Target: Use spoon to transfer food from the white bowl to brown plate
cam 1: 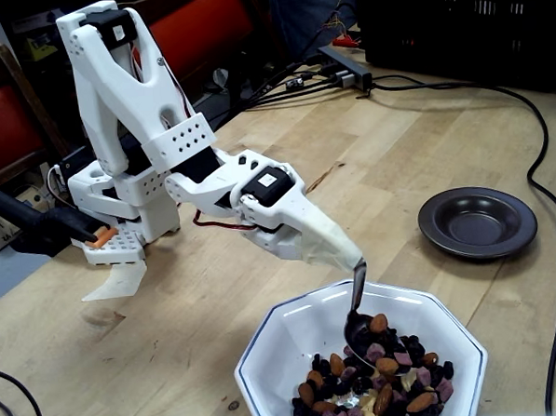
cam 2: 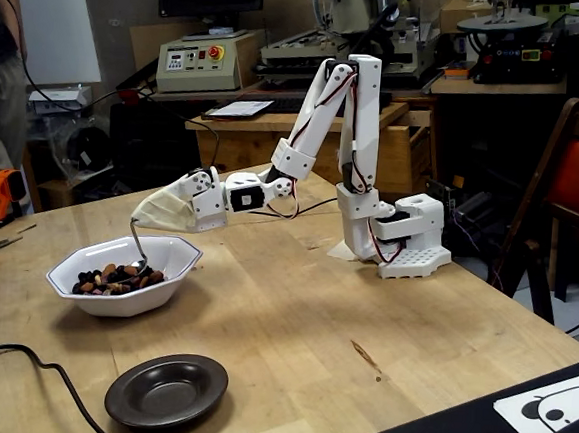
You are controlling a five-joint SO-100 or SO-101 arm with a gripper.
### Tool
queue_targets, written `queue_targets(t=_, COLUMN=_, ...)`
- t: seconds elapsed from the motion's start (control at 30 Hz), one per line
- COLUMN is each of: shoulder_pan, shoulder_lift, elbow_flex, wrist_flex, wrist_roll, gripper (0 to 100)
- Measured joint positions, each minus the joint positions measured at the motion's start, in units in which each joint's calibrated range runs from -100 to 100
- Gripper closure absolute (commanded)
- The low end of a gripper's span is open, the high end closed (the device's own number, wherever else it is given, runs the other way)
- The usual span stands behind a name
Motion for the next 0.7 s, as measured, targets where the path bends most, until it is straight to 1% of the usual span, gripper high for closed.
queue_targets(t=0.37, shoulder_pan=0.0, shoulder_lift=-7.5, elbow_flex=0.0, wrist_flex=1.4, wrist_roll=0.0, gripper=98)
queue_targets(t=0.5, shoulder_pan=0.0, shoulder_lift=-10.0, elbow_flex=0.0, wrist_flex=6.3, wrist_roll=0.0, gripper=98)
queue_targets(t=0.7, shoulder_pan=0.0, shoulder_lift=-17.8, elbow_flex=0.0, wrist_flex=16.4, wrist_roll=0.0, gripper=98)
